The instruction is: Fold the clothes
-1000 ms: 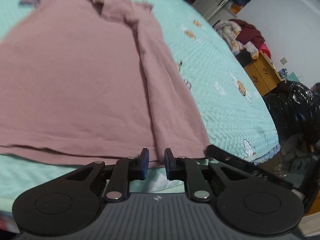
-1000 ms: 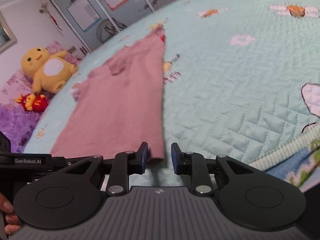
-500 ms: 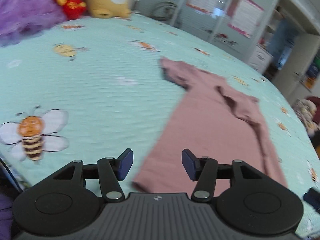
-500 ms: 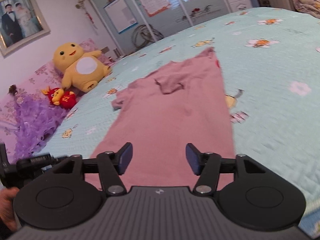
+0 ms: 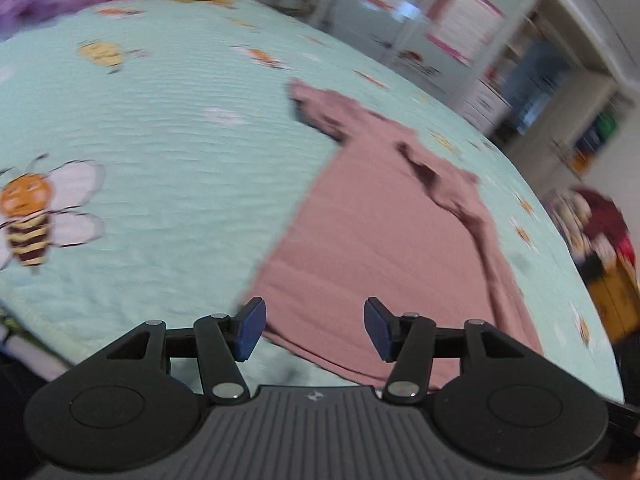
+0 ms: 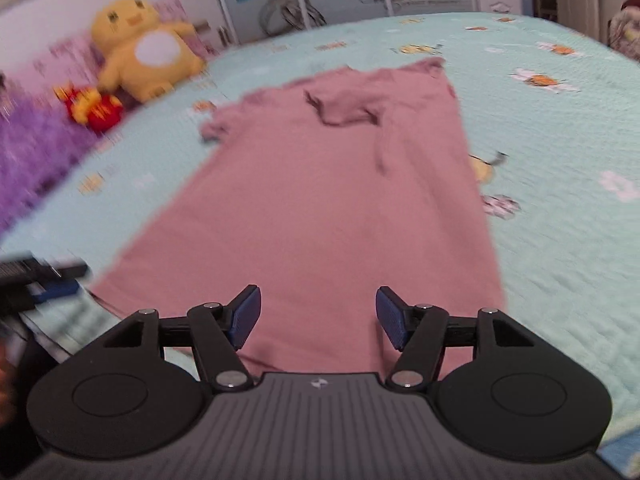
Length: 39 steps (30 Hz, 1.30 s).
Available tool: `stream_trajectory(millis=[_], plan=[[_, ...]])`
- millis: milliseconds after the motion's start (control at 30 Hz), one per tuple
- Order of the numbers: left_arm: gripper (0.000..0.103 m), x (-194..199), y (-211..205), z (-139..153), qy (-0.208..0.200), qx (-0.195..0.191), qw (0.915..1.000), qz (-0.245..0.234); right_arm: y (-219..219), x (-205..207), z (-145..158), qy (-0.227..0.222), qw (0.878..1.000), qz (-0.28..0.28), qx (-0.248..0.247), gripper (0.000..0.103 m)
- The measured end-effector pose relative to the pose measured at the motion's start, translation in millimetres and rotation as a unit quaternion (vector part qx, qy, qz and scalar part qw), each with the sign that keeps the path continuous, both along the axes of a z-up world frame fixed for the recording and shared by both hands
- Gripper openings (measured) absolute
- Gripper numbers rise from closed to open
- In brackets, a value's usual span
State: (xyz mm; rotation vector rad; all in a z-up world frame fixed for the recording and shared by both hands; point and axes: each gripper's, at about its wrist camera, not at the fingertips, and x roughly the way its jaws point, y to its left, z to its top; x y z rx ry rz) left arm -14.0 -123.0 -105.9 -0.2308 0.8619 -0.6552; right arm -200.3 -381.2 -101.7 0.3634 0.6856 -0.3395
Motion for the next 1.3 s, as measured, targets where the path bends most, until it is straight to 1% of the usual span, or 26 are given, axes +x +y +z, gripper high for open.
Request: stream_trajectory(millis=[100, 167, 200, 233, 267, 300, 367, 400, 433, 567, 633, 733, 800, 867, 900, 933, 967, 1000, 1033, 1067, 1100, 1167, 1200, 1267, 1300], plan=[[0.058, -9.9, -18.2, -1.8, 0.009, -0.007, 0.9994, -0.032, 2.6, -2.2, -3.9, 0.021, 0.999, -0.005, -0.047, 0.064], [0.058, -15.9, -24.9, -2.3, 0.018, -0.011, 0.9988, -0.044, 5.8, 5.6, -10.1, 0.038, 0.996, 0.0, -0.075, 0.063], [0.058, -19.2, -27.7, -2.1, 0.021, -0.012, 0.9985, -0.05, 7.1, 9.8, -14.4, 0.05, 0.995, 0.001, -0.087, 0.055], [0.058, -23.2, -29.8, -2.3, 0.021, -0.011, 0.9982, -0.055, 8.2, 13.8, -18.9, 0.061, 0.993, 0.002, -0.098, 0.038], [0.058, -27.5, -30.8, -1.9, 0.018, -0.008, 0.9981, -0.059, 6.9, 15.3, -24.4, 0.071, 0.993, -0.003, -0.098, 0.031], [0.059, -30.1, -31.6, -1.6, 0.016, -0.004, 0.9979, -0.062, 5.2, 13.6, -25.4, 0.069, 0.993, -0.009, -0.094, 0.027], [0.059, -31.6, -32.2, -3.0, 0.018, 0.0, 0.9977, -0.065, 1.7, 10.3, -26.7, 0.063, 0.994, -0.022, -0.087, 0.016], [0.059, -31.9, -32.1, -4.0, 0.022, 0.001, 0.9976, -0.065, 0.4, 9.0, -22.8, 0.057, 0.994, -0.026, -0.084, 0.005], [0.059, -31.8, -32.1, -4.6, 0.025, -0.001, 0.9975, -0.066, 0.5, 8.1, -17.2, 0.047, 0.995, -0.029, -0.083, 0.004], [0.059, -36.9, -37.2, -2.0, 0.022, -0.008, 0.9962, -0.084, 7.0, 6.5, 2.1, 0.005, 0.996, -0.029, -0.084, 0.004], [0.059, -41.0, -41.6, -1.8, 0.018, -0.014, 0.9946, -0.102, 6.6, 6.4, -2.5, -0.006, 0.998, -0.02, -0.058, 0.004], [0.059, -48.1, -50.9, -5.7, 0.019, -0.009, 0.9923, -0.122, 4.4, 12.2, -24.9, 0.014, 1.0, -0.014, -0.016, 0.004], [0.059, -52.1, -55.0, -8.2, 0.021, -0.006, 0.9909, -0.132, 10.5, 9.3, -14.9, -0.015, 1.0, -0.016, -0.021, 0.004], [0.059, -54.7, -59.6, -10.2, 0.023, -0.005, 0.9895, -0.143, 17.5, 8.3, -2.7, -0.038, 0.998, -0.006, -0.051, 0.004], [0.059, -55.7, -62.2, -11.1, 0.024, -0.005, 0.9887, -0.148, 16.5, 11.4, -7.4, -0.022, 0.998, -0.001, -0.057, 0.006], [0.059, -56.9, -64.8, -11.7, 0.025, -0.005, 0.9879, -0.153, 14.8, 14.6, -12.9, -0.004, 0.998, 0.003, -0.06, 0.02], [0.059, -58.7, -66.9, -11.6, 0.024, -0.006, 0.9871, -0.158, 8.2, 16.8, -23.6, 0.024, 0.999, 0.008, -0.034, 0.022], [0.059, -61.1, -68.7, -11.0, 0.023, -0.006, 0.9862, -0.164, 2.4, 7.0, -25.3, 0.003, 1.0, -0.004, -0.008, 0.022], [0.059, -63.3, -70.2, -10.3, 0.021, -0.008, 0.9851, -0.17, -3.1, -2.9, -26.3, -0.018, 1.0, -0.015, 0.017, 0.027], [0.059, -65.1, -71.6, -9.6, 0.019, -0.009, 0.9839, -0.177, -6.4, -13.0, -21.3, -0.039, 0.999, -0.018, 0.032, 0.029], [0.059, -66.5, -73.6, -9.1, 0.017, -0.011, 0.9828, -0.184, -9.9, -23.3, -16.3, -0.061, 0.997, -0.023, 0.046, 0.031], [0.059, -68.8, -78.8, -7.2, 0.015, -0.014, 0.9805, -0.196, -20.5, -44.9, -5.0, -0.101, 0.992, -0.047, 0.054, 0.034], [0.059, -70.0, -81.5, -6.0, 0.014, -0.015, 0.9793, -0.202, -27.9, -55.4, -0.8, -0.112, 0.99, -0.066, 0.054, 0.035], [0.059, -74.6, -89.9, -1.2, 0.007, -0.021, 0.9761, -0.216, -42.6, -66.9, 2.9, -0.111, 0.988, -0.093, 0.05, 0.035], [0.059, -76.6, -95.7, 2.2, 0.002, -0.025, 0.9739, -0.226, -47.3, -71.8, -0.4, -0.107, 0.988, -0.101, 0.053, 0.035]])
